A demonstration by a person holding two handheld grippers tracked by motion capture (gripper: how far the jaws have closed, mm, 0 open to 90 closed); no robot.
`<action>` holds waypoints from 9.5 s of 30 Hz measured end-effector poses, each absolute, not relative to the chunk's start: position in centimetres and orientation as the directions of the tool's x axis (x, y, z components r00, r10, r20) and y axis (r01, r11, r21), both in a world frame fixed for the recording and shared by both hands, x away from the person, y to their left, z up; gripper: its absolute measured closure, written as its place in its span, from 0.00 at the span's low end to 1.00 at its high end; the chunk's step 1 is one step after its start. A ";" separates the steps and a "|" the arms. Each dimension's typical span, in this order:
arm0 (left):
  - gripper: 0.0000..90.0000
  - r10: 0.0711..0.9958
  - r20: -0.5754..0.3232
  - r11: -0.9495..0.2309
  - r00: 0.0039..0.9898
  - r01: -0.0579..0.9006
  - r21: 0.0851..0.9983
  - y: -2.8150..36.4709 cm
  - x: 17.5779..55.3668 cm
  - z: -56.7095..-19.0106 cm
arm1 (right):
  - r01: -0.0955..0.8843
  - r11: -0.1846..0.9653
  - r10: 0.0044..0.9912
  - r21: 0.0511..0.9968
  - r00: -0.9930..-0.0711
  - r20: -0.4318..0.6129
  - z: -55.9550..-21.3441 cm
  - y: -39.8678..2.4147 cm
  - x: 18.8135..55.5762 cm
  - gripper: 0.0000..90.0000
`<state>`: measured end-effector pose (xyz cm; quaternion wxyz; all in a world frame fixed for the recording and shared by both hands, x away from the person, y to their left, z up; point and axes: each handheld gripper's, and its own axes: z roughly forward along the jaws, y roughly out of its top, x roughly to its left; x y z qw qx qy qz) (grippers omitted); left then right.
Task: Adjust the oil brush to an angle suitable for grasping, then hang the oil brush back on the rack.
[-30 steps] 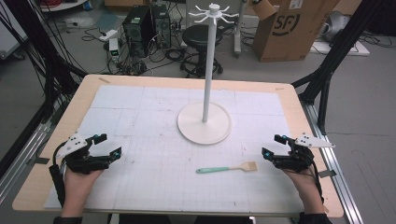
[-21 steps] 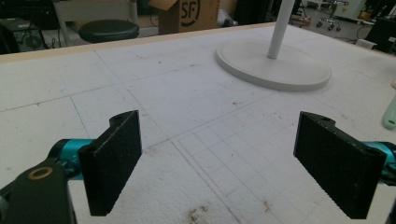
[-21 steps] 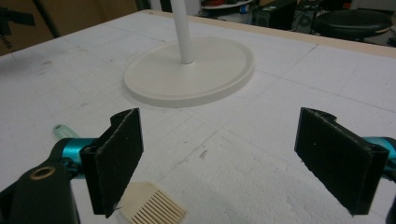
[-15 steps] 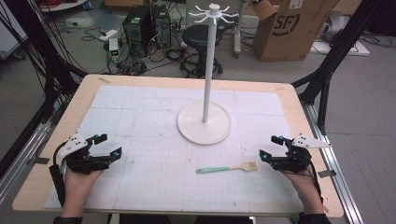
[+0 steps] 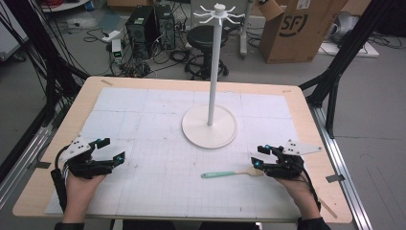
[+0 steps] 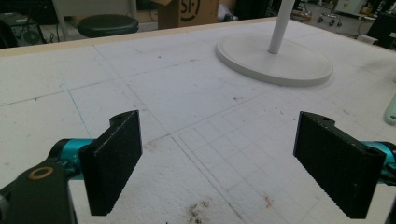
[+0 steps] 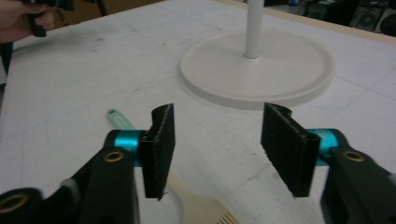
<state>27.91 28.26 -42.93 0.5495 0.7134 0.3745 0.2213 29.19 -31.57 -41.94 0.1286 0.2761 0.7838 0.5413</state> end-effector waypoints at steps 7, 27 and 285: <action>0.18 0.775 -0.089 -0.133 0.626 0.298 0.945 28.3 28.2 -43.2 | 0.280 0.296 0.505 0.913 -0.857 0.099 -42.2 -29.5 28.8 0.75; 0.18 0.776 -0.085 -0.150 0.625 0.313 0.938 27.9 28.5 -43.7 | 0.243 0.442 0.332 0.864 -0.939 0.094 -43.4 -23.3 27.8 1.00; 0.19 0.760 -0.097 -0.127 0.643 0.293 0.948 28.3 28.2 -44.8 | 0.136 0.267 0.624 0.954 -0.779 -0.064 -25.9 -32.2 29.3 0.92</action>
